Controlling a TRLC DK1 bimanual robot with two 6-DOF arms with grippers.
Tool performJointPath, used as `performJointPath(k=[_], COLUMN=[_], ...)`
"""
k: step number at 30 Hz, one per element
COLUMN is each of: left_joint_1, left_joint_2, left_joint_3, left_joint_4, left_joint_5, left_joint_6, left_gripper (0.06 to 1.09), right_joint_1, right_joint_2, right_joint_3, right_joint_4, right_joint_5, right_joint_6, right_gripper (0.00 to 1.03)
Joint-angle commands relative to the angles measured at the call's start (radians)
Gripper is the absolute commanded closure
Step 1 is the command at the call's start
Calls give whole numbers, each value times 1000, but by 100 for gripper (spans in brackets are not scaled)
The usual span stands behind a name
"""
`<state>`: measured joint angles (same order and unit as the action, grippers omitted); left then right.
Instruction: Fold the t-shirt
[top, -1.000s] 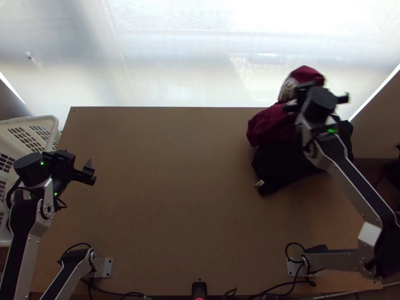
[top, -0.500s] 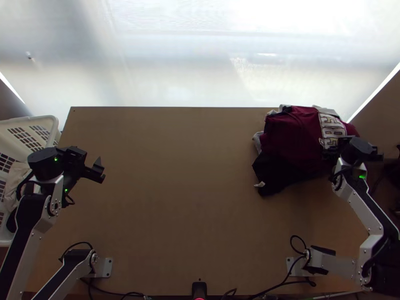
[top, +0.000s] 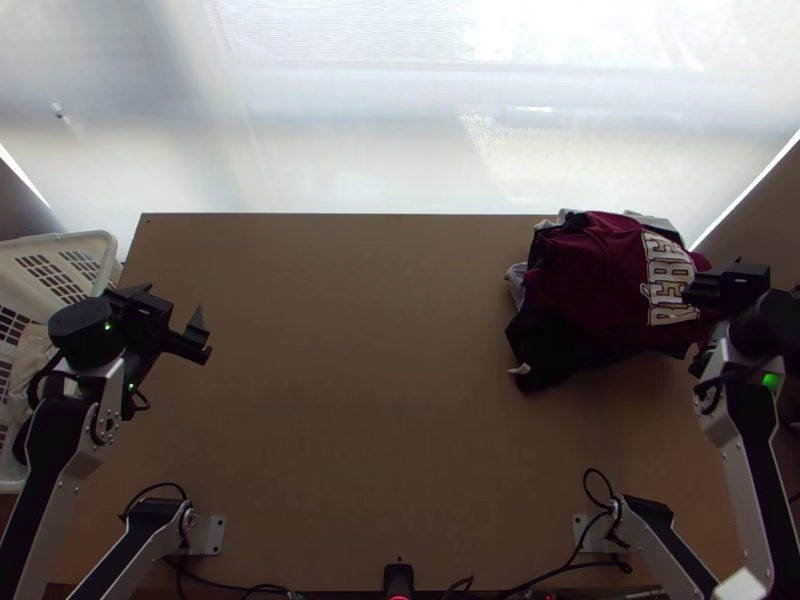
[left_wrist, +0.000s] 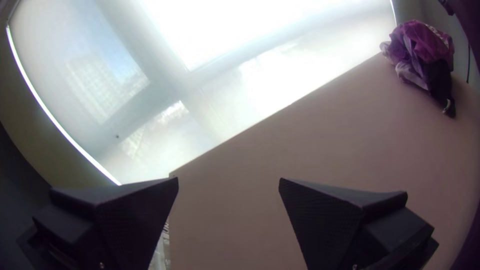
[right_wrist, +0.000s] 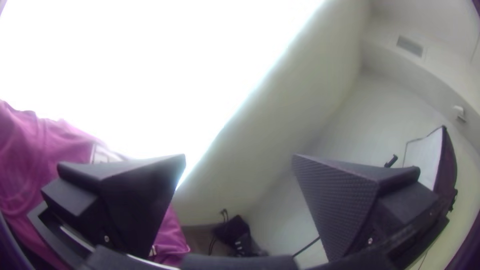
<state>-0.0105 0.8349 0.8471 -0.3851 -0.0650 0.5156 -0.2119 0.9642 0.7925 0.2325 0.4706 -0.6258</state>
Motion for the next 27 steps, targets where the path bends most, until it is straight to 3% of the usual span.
performJointPath(k=[1, 5, 8, 10, 12, 18, 20, 25, 27], left_joint_1=[-28, -82, -126, -134, -137, -186, -212, -224, -229], left_joint_2=[-114, -290, -434, -517, -622, -830, -836, -836, -835], left_joint_3=[0, -74, -174, -258, -365, -591, -637, -769, -772], left_joint_4=[63, 84, 112, 112, 195, 244, 247, 295, 235], left_joint_5=[-47, -50, -47, -35, -35, -19, -19, -6, 50], left_joint_6=[-15, -94, -140, -143, -143, -152, -186, -192, -216], left_gripper=[11, 11, 11, 11, 11, 11, 11, 11, 11], right_joint_1=[247, 465, 605, 580, 559, 588, 598, 559, 539], right_joint_2=[-260, -394, -504, -530, -591, -918, -970, -966, -963], right_joint_3=[76, -81, -230, -349, -432, -682, -696, -700, -702], right_joint_4=[-56, -58, -35, 59, 64, 27, -145, -335, -346], right_joint_5=[85, 143, 155, 161, 160, 160, 161, 83, 30], right_joint_6=[-175, -245, -235, -215, -138, -126, -20, 218, 241], right_gripper=[5, 5, 5, 5, 5, 5, 5, 5, 5])
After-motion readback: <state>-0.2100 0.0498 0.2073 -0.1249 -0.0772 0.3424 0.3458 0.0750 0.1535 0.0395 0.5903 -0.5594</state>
